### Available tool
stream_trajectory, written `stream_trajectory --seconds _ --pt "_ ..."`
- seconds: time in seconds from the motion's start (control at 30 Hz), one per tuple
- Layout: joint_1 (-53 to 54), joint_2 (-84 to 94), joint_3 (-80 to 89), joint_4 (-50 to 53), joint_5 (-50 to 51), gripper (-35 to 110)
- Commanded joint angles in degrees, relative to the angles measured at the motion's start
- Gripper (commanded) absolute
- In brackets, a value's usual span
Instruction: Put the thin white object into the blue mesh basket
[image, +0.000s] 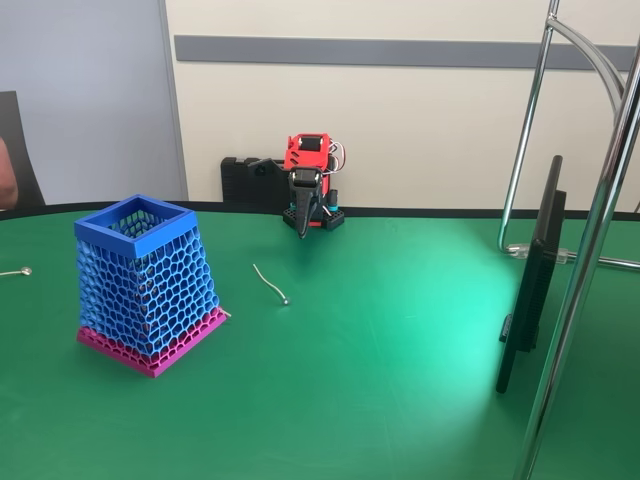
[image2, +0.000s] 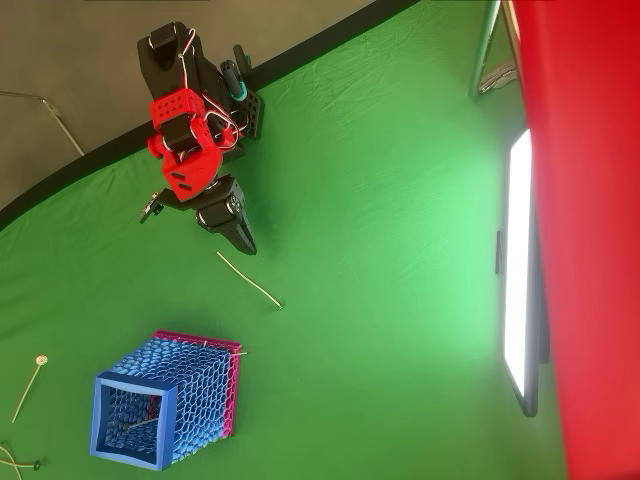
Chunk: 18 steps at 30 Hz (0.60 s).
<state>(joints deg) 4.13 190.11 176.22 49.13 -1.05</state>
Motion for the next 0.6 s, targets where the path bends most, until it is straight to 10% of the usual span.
stream_trajectory --seconds 0.0,0.57 --pt "-1.6 0.4 0.4 0.6 -0.7 1" --pt "-1.8 0.4 0.4 0.6 -1.1 1"
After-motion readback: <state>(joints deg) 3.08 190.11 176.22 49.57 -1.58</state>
